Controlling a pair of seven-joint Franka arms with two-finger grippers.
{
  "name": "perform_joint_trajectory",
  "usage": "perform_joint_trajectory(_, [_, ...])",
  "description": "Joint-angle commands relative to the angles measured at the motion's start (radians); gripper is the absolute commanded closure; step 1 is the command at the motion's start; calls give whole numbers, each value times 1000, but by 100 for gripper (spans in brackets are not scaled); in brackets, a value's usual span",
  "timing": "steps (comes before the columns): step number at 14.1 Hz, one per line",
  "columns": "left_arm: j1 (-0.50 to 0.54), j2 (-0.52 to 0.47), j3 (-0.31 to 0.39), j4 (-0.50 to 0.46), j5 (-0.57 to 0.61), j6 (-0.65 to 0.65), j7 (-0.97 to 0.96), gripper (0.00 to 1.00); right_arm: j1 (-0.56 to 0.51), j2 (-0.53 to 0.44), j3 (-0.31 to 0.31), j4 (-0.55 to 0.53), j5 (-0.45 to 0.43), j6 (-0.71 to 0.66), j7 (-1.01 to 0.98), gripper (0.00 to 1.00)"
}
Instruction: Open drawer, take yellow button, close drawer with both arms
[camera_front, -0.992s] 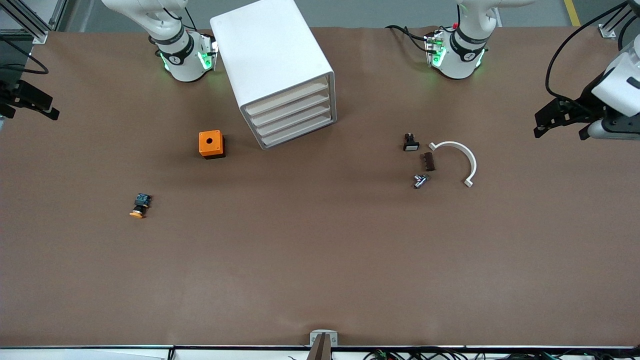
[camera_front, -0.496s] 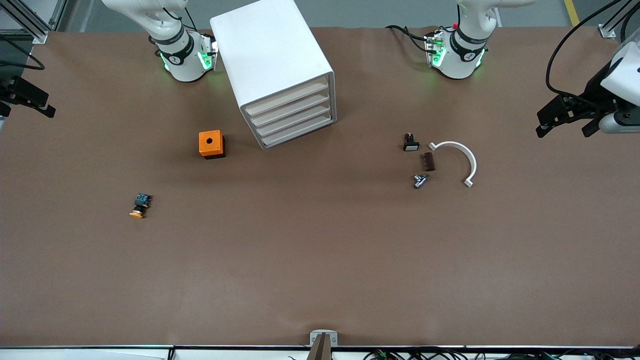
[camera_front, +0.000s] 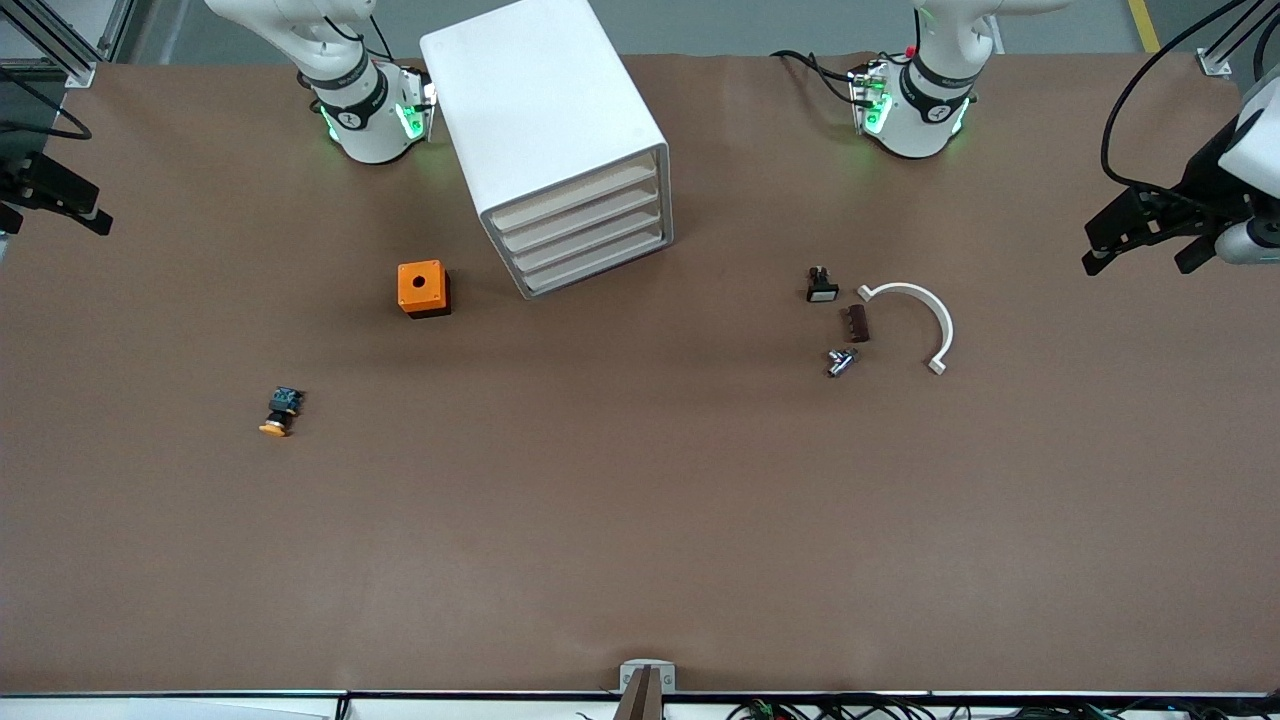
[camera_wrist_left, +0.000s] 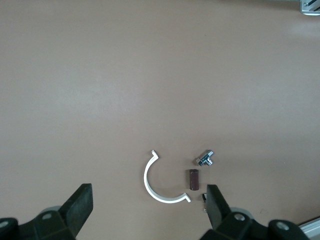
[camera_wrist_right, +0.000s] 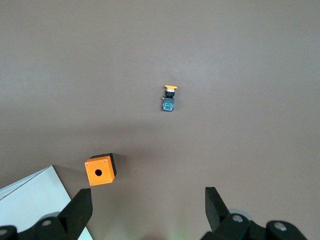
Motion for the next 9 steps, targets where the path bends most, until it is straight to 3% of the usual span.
perform_joint_trajectory(1, [1,9,1,26,16,-26,40,0,-28,-22,19,-22,9,6,-16,0])
perform_joint_trajectory(9, [-1,12,3,32,16,-26,29,0,-22,-22,16,-25,9,0,-16,0])
